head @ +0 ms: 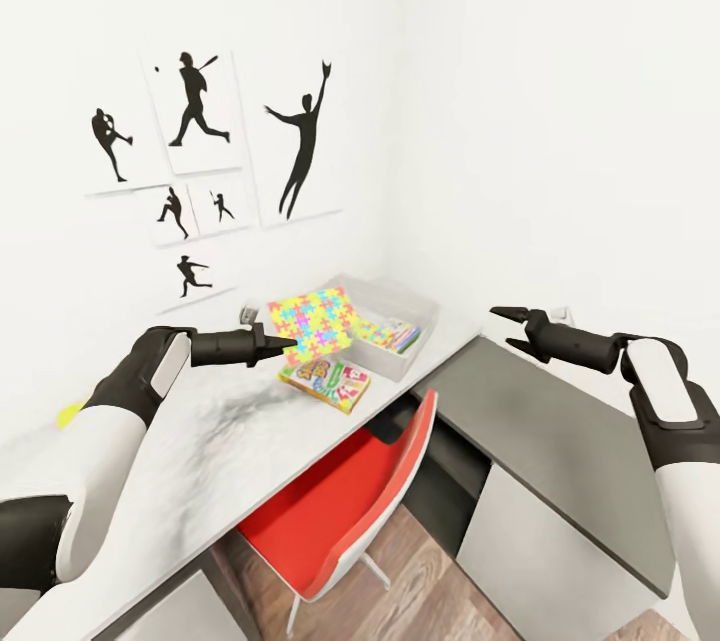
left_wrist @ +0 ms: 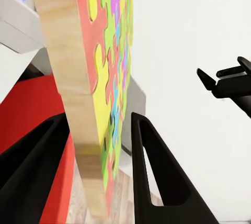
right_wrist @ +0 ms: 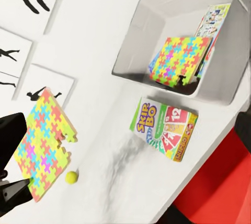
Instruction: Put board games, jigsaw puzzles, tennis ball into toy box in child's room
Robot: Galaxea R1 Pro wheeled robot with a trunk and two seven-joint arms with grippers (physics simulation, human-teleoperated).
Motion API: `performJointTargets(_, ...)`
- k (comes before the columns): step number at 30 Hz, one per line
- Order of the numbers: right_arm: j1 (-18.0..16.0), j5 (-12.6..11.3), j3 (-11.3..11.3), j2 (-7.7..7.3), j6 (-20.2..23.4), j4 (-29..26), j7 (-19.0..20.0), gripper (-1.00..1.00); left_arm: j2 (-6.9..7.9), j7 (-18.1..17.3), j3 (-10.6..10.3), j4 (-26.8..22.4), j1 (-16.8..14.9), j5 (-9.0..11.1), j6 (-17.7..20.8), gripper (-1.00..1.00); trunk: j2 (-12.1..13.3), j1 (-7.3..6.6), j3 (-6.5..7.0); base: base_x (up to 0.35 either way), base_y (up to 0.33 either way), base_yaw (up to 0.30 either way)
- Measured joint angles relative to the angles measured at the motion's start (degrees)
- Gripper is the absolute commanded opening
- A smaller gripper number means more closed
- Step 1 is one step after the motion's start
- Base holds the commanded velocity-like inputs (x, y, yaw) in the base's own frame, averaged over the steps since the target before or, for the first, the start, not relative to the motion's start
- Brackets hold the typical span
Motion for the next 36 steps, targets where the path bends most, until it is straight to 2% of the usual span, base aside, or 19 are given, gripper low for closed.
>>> performJointTargets(7,0.01,-0.02,0.05,0.06,-0.01,0.0,-0.07,1.0,0.0,-0.24,0.0,0.0,-0.01,0.06,0.1,-1.0,-0.01,0.01,0.06,0.087,-0.029,-0.034)
performJointTargets(22,0.02,0.04,0.06,0.5,-0.01,0.0,0.01,1.0,0.0,-0.42,0.0,-0.46,-0.01,0.15,0.1,-1.0,-0.01,0.01,1.02,0.087,0.0,-0.181)
performJointTargets(30,0.0,0.14,0.06,1.4,-0.01,0.01,0.05,1.0,0.02,-0.42,0.0,-1.58,0.0,0.14,0.29,-1.0,0.0,0.0,1.73,0.207,-0.051,0.075)
performJointTargets(36,0.0,0.16,0.06,1.53,0.0,0.01,0.09,1.0,0.02,-0.4,0.0,-1.61,0.01,0.14,0.28,-1.0,0.0,0.01,2.26,0.128,-0.183,0.159)
